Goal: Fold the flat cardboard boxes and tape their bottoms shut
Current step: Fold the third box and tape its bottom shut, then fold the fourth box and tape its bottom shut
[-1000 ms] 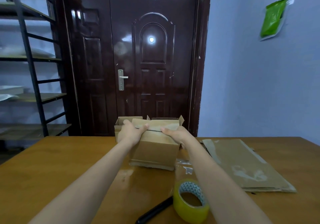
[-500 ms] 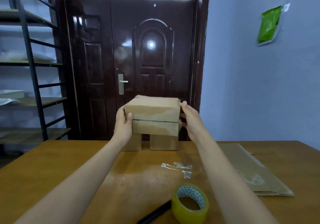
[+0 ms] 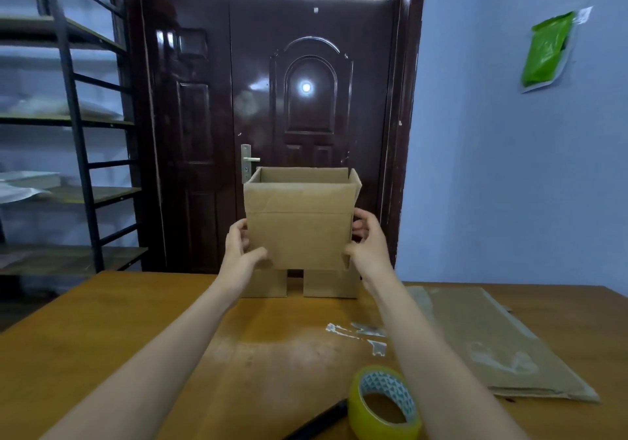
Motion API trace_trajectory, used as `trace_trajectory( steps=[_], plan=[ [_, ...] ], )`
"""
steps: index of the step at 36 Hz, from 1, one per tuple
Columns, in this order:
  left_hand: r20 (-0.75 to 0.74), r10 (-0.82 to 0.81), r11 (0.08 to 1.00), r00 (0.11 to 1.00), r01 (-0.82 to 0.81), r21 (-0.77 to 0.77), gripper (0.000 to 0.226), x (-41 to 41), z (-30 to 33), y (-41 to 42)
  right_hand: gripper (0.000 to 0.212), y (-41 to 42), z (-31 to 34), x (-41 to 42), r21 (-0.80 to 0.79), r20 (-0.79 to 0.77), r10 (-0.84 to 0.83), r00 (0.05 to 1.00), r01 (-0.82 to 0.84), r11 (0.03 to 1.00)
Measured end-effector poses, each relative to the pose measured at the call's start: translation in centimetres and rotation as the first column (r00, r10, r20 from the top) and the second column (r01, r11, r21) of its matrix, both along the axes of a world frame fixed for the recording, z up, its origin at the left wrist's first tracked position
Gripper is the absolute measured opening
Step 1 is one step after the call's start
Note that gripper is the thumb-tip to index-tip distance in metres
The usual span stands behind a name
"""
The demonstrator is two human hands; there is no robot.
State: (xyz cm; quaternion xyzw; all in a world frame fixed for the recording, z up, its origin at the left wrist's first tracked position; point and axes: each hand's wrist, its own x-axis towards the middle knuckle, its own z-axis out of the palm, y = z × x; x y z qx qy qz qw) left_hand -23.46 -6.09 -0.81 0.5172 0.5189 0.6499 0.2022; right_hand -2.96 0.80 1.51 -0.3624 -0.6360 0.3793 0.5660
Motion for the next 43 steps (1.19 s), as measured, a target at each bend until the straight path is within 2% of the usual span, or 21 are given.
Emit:
trace_trajectory(
  steps=[3,6,8,11,14,15,18,23,32,35,38,43],
  plan=[
    [-0.006,0.046,0.996,0.999,-0.046,-0.072,0.061,-1.3,-2.2,0.6,0.062,0.3,-1.7,-1.4,-0.06,0.045,0.003,0.999,0.0,0.998],
    [0.016,0.082,0.989,0.996,-0.08,-0.126,0.055,-2.4,-4.5,0.5,0.053,0.0,-3.7,-2.8,-0.178,0.08,0.1,0.992,-0.084,0.98],
    [0.032,0.106,0.981,0.994,-0.099,-0.164,0.052,-3.2,-6.2,0.2,0.048,0.0,-5.3,-3.7,-0.257,0.162,0.139,0.977,-0.094,0.962],
    [0.057,0.152,0.958,0.987,-0.133,-0.254,0.048,-4.8,-8.8,-0.5,0.048,-0.5,-7.6,-4.9,-0.367,0.292,0.236,0.927,-0.119,0.923],
    [0.064,0.178,0.929,0.982,-0.147,-0.34,0.048,-6.3,-10.8,-1.4,0.042,-1.4,-9.4,-5.9,-0.476,0.322,0.359,0.876,-0.178,0.861],
    [0.073,0.18,0.926,0.981,-0.144,-0.35,0.048,-6.8,-11.3,-1.6,0.046,-1.5,-10.0,-6.4,-0.492,0.328,0.38,0.865,-0.187,0.85],
    [0.078,0.21,0.917,0.975,-0.168,-0.362,0.049,-8.3,-11.9,-2.1,0.063,-1.1,-10.8,-8.1,-0.524,0.368,0.42,0.83,-0.188,0.831],
    [0.099,0.241,0.911,0.966,-0.19,-0.366,0.041,-10.1,-11.1,-2.7,0.07,-0.7,-11.4,-11.4,-0.55,0.356,0.469,0.808,-0.225,0.805],
    [0.023,0.382,0.844,0.924,-0.338,-0.417,0.056,-14.1,-10.1,-2.9,0.063,-1.2,-11.8,-16.2,-0.552,0.382,0.526,0.76,-0.269,0.789],
    [0.051,0.396,0.836,0.917,-0.337,-0.433,0.059,-14.6,-9.7,-2.7,0.063,-1.1,-11.9,-17.0,-0.557,0.371,0.542,0.754,-0.286,0.779],
    [0.087,0.389,0.835,0.917,-0.311,-0.453,0.064,-14.8,-9.5,-2.4,0.073,-1.0,-12.0,-17.3,-0.564,0.376,0.549,0.746,-0.286,0.775],
    [0.133,0.382,0.827,0.915,-0.274,-0.49,0.076,-14.8,-9.1,-1.8,0.077,-0.8,-12.1,-17.3,-0.553,0.466,0.555,0.689,-0.262,0.791]
  ],
)
